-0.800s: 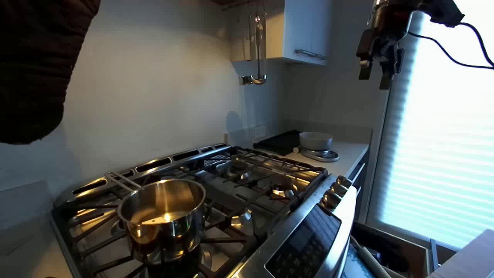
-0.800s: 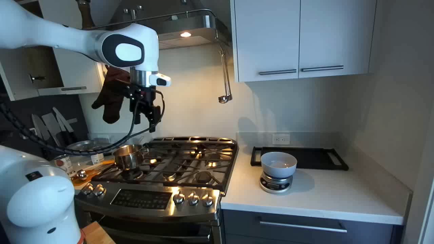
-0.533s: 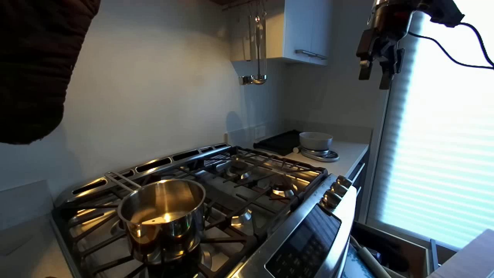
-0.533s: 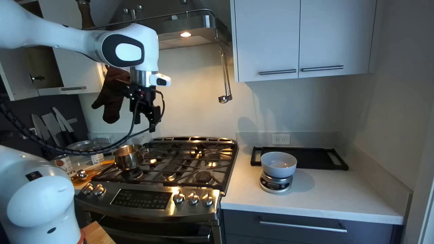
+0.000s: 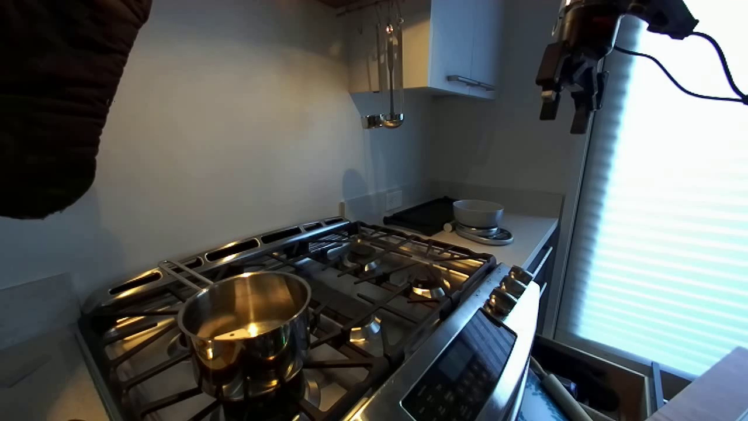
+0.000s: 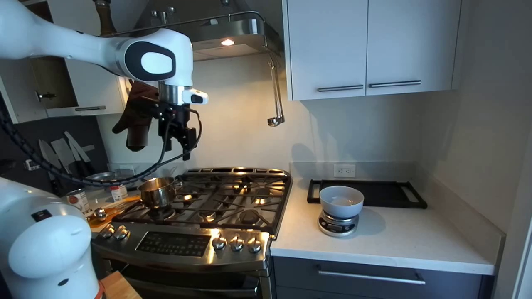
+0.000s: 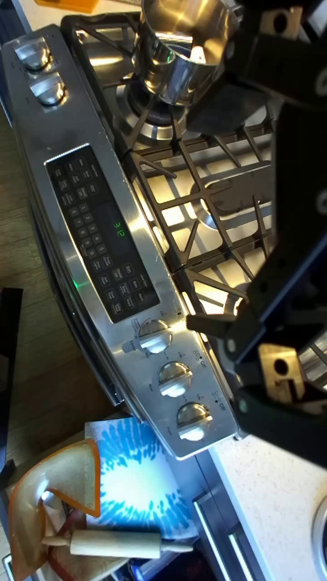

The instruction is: Move the silver pot forward

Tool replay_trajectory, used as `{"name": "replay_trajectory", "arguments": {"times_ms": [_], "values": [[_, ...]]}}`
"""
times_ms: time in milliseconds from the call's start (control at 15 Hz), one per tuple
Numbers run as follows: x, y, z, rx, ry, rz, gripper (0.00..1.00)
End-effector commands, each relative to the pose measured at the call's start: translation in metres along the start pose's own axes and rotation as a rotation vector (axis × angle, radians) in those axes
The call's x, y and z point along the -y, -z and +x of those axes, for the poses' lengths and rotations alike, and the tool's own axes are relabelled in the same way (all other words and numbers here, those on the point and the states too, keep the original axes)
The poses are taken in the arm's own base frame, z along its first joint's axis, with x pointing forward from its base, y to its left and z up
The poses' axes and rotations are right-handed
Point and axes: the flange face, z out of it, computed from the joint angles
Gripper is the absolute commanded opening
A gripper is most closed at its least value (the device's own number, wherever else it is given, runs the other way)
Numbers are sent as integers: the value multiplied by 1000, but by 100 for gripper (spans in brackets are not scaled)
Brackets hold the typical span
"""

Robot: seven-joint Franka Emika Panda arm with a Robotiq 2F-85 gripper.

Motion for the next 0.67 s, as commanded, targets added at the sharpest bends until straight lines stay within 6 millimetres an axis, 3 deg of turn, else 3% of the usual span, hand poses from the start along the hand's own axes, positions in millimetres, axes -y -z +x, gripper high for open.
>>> {"name": "replay_trajectory", "arguments": {"times_ms": [0, 267, 600], "values": [[65, -3, 26, 18, 110, -36, 100], [161, -18, 48, 44, 261, -68, 100], [239, -52, 76, 70, 362, -106, 100]]}}
